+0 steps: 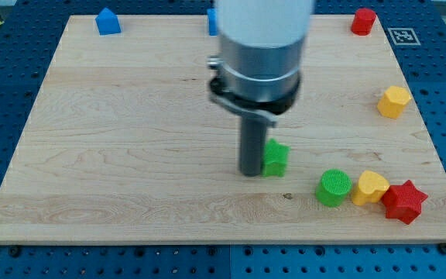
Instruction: Slide the green star into the yellow heart
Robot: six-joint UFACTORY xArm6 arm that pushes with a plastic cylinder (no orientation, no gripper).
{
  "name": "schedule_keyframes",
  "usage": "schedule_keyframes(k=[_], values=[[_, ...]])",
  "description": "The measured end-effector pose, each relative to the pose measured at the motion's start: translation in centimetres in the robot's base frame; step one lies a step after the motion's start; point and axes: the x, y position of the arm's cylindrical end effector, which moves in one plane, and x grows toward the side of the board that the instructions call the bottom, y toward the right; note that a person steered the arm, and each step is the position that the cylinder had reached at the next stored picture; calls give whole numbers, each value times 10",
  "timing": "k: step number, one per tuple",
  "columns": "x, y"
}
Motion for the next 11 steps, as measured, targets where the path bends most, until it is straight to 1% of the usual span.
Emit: schedule_keyframes(k=[1,2,3,4,5,6,7,8,10,11], values=[[-25,38],[-29,89],[-62,107],[-75,130],[-65,156],[-63,155],[-79,136],[-78,126],[-52,125],[-22,133]])
